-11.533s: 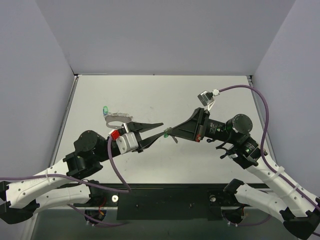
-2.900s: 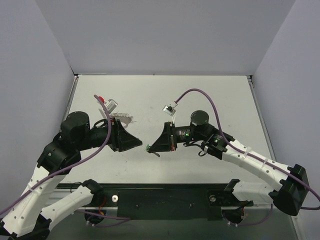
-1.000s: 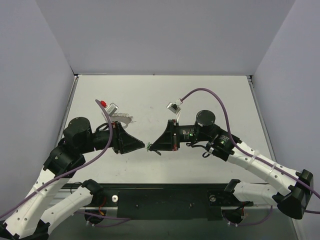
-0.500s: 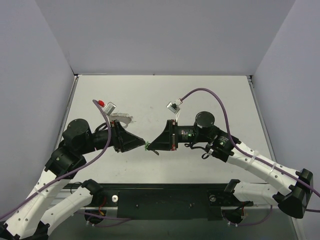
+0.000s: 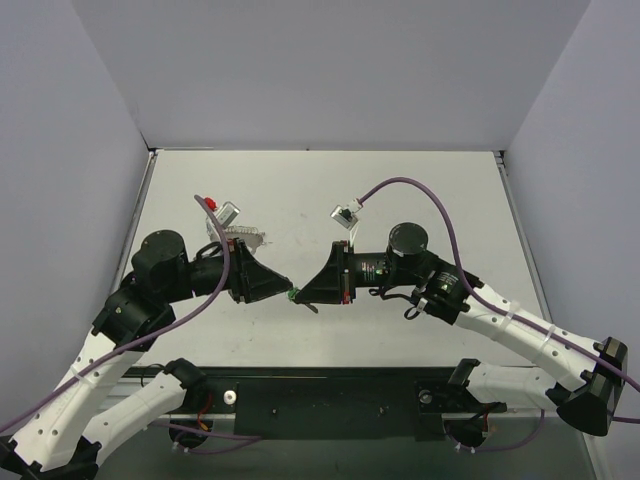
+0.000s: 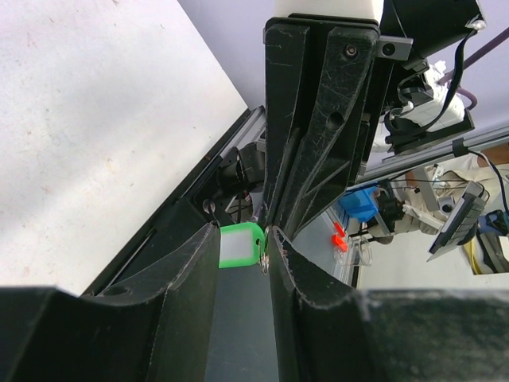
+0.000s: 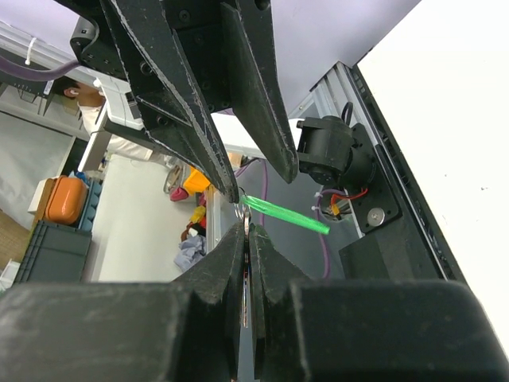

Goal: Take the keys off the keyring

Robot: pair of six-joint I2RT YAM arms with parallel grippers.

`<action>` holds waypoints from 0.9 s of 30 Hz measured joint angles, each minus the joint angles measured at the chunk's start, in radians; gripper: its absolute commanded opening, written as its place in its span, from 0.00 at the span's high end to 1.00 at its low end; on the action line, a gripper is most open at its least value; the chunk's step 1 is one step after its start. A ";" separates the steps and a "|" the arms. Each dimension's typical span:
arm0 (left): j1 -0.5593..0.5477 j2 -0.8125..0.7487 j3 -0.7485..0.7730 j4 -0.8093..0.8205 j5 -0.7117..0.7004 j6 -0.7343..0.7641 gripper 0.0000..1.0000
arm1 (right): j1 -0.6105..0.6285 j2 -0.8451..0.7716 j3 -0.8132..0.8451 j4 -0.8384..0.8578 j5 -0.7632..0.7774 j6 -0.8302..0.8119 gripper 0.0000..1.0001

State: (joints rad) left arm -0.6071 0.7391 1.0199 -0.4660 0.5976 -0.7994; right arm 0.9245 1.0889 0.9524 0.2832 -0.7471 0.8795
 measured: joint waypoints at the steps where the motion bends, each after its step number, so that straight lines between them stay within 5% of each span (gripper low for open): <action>1: 0.000 0.000 0.000 -0.003 0.003 0.000 0.60 | 0.000 0.000 0.000 -0.004 0.000 -0.002 1.00; 27: 0.000 -0.031 0.003 -0.021 0.036 0.011 0.67 | 0.000 -0.014 0.039 -0.026 0.011 -0.011 1.00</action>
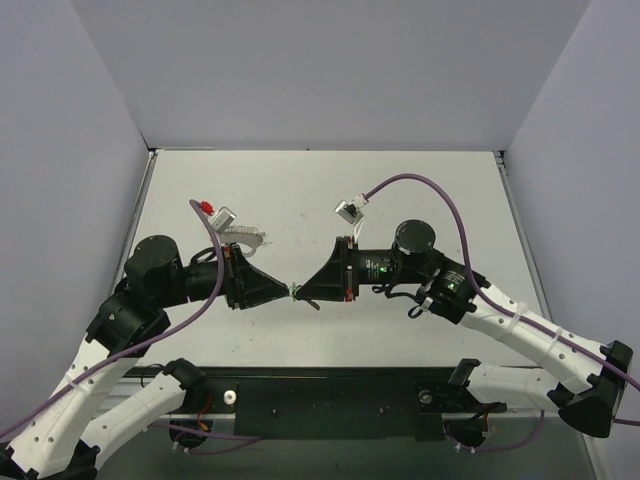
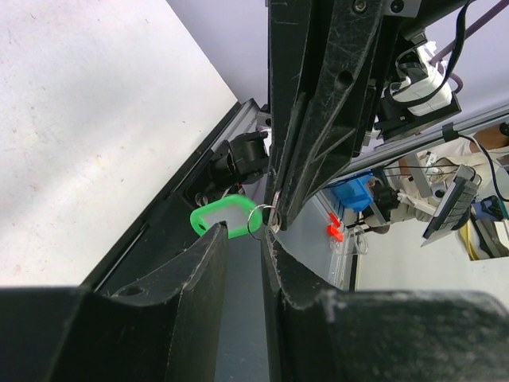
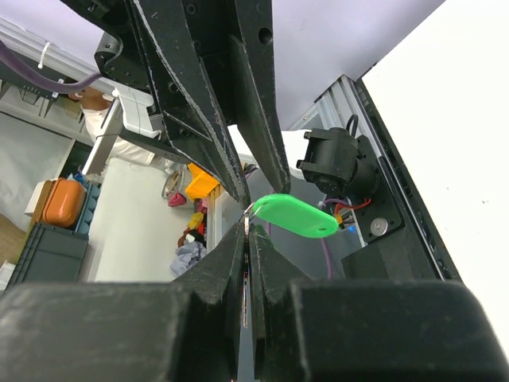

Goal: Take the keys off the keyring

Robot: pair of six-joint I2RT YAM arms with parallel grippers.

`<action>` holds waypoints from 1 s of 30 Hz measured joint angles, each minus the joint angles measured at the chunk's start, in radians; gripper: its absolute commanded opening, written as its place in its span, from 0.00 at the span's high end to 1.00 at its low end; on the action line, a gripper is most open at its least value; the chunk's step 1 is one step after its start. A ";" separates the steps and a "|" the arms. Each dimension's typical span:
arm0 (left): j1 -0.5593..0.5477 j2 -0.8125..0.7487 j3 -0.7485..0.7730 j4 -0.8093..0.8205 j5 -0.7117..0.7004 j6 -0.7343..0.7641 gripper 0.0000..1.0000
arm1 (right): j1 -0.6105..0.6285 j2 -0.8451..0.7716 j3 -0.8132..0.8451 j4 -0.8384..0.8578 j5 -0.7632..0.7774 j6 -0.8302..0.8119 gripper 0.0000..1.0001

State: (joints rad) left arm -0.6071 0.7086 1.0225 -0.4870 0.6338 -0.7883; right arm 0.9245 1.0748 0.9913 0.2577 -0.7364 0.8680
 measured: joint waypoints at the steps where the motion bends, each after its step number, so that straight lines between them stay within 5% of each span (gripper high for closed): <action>1: 0.000 0.000 -0.004 0.002 0.000 -0.003 0.67 | 0.000 -0.001 0.000 0.000 0.000 0.002 1.00; 18: -0.007 -0.004 0.011 -0.048 -0.018 0.029 0.65 | 0.013 -0.005 0.000 0.029 0.000 0.021 1.00; 25: -0.007 -0.025 0.084 -0.075 0.018 0.134 0.45 | 0.013 -0.020 0.000 0.030 -0.039 0.019 1.00; 30: -0.007 -0.045 0.052 0.021 0.101 0.173 0.39 | 0.013 -0.037 0.000 0.043 -0.081 0.019 1.00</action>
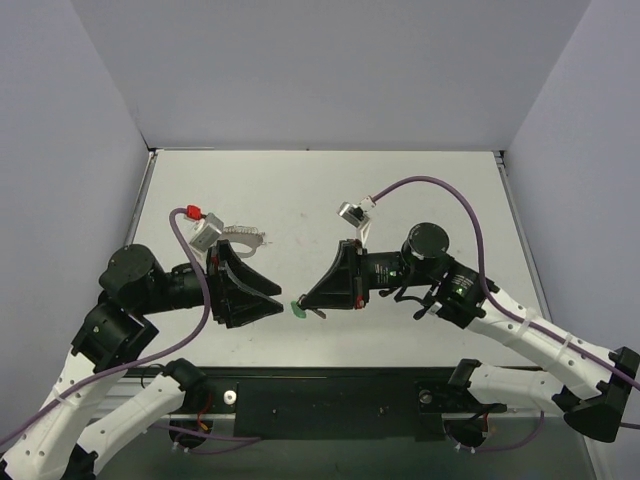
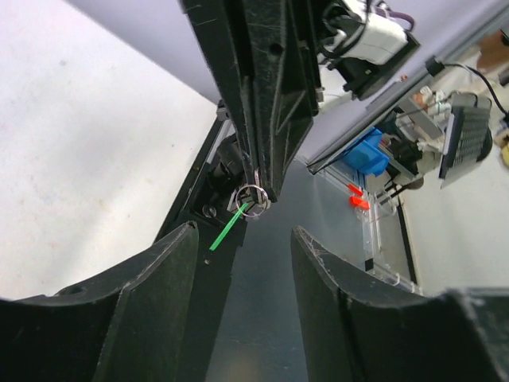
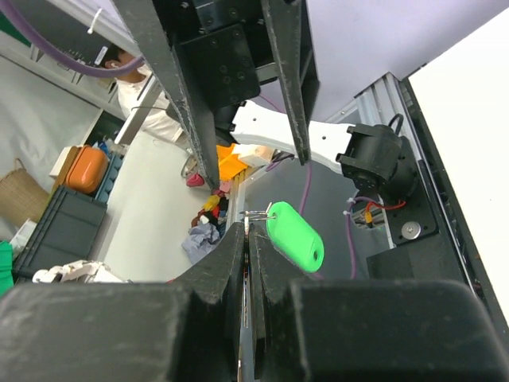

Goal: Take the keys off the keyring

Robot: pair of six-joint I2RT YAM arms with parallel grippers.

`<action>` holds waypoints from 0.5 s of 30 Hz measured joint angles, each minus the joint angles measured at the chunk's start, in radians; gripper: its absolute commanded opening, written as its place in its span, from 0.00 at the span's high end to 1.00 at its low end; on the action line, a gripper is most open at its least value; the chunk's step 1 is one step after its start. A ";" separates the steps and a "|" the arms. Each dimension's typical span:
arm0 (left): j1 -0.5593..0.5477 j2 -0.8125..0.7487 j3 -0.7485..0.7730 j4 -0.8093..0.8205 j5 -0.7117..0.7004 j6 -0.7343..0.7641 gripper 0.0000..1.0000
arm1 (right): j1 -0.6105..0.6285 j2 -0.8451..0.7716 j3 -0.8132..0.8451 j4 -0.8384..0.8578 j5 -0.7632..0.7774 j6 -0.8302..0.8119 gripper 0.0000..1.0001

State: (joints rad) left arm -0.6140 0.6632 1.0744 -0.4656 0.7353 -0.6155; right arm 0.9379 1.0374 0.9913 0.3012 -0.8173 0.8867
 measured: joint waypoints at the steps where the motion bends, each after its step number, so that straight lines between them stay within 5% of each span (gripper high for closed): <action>1: 0.000 -0.006 -0.016 0.035 0.020 0.007 0.38 | 0.000 -0.003 0.000 0.008 -0.008 0.000 1.00; 15: 0.000 -0.077 -0.204 0.504 0.142 0.151 0.24 | 0.000 0.021 -0.010 0.189 -0.048 0.111 1.00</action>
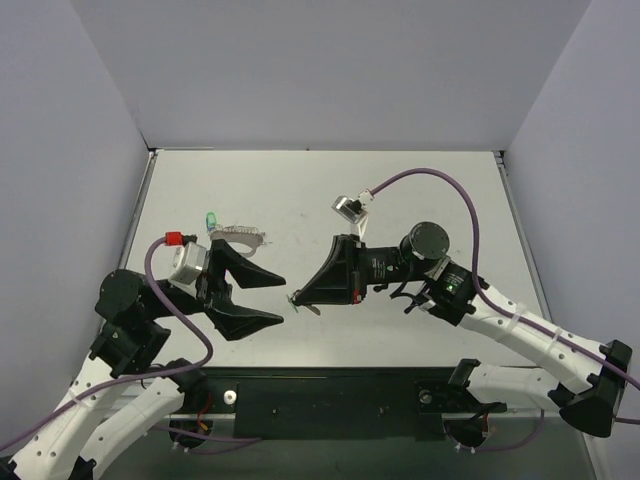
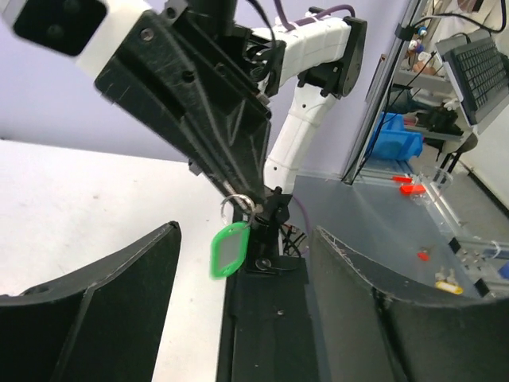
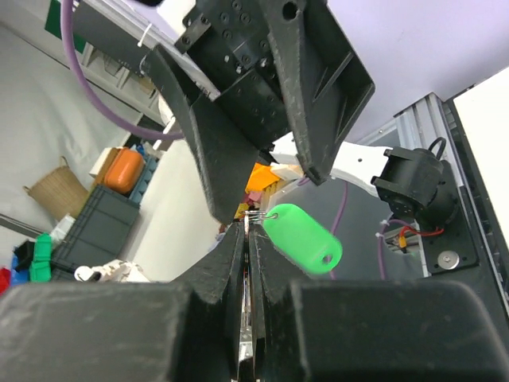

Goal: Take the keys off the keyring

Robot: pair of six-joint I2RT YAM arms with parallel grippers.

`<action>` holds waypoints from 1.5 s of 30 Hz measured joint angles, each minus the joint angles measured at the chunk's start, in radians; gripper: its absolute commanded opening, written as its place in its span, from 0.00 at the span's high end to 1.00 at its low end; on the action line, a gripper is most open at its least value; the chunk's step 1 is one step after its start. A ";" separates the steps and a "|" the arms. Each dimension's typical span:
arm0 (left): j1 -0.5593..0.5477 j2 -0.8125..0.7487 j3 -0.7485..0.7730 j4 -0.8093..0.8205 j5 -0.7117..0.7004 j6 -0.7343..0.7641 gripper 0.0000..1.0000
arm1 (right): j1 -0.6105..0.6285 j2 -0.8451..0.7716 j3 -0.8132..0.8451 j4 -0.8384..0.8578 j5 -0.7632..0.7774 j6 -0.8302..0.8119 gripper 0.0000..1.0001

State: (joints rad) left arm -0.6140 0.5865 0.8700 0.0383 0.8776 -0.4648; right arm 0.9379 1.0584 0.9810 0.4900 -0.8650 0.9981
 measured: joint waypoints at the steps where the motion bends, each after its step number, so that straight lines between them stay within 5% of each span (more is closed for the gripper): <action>1: 0.000 -0.013 -0.024 0.035 0.003 0.007 0.23 | 0.000 0.011 -0.002 0.016 0.000 0.014 1.00; 13: 0.000 0.003 -0.050 0.145 0.070 0.086 0.24 | 0.014 0.048 -0.019 0.068 0.001 0.076 1.00; 35: 0.000 0.069 -0.013 0.152 0.169 0.087 0.46 | 0.026 0.046 -0.019 0.057 0.000 0.050 1.00; 45: 0.000 0.072 0.025 0.079 0.171 0.117 0.37 | 0.026 0.034 -0.019 0.034 0.000 0.037 1.00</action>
State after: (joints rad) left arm -0.6140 0.6582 0.8948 0.1173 1.0489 -0.3477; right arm 0.9638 1.0920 0.9619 0.5243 -0.8646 1.0355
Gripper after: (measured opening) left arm 0.577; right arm 0.005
